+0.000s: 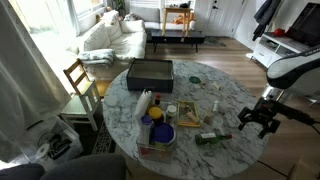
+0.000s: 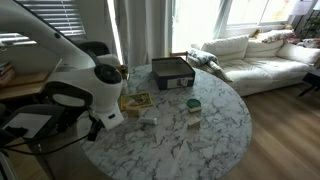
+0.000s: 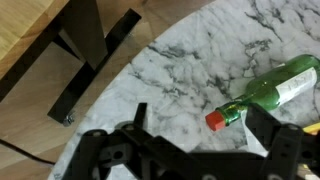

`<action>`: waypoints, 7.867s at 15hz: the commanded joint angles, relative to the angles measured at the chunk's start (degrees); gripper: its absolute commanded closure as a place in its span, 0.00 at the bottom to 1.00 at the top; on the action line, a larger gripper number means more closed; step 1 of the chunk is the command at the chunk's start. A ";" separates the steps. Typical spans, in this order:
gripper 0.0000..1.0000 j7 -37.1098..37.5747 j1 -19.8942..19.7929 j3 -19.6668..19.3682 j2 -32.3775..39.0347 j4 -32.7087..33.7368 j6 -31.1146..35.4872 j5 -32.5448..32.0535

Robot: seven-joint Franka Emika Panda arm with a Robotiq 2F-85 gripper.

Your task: Pick up the horizontally laying green hot sauce bottle and position it vertically on the table

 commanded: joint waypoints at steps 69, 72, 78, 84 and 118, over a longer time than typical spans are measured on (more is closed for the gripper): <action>0.93 24.88 -4.91 -5.42 15.86 10.99 -8.21 25.06; 0.93 28.59 -4.21 -6.20 12.30 10.36 -4.35 19.14; 0.93 37.81 -2.94 -4.52 3.32 8.00 1.49 2.58; 0.93 41.83 -3.34 -0.58 -5.33 5.70 0.84 -7.68; 0.00 18.53 -4.80 -1.20 2.69 15.48 3.47 2.43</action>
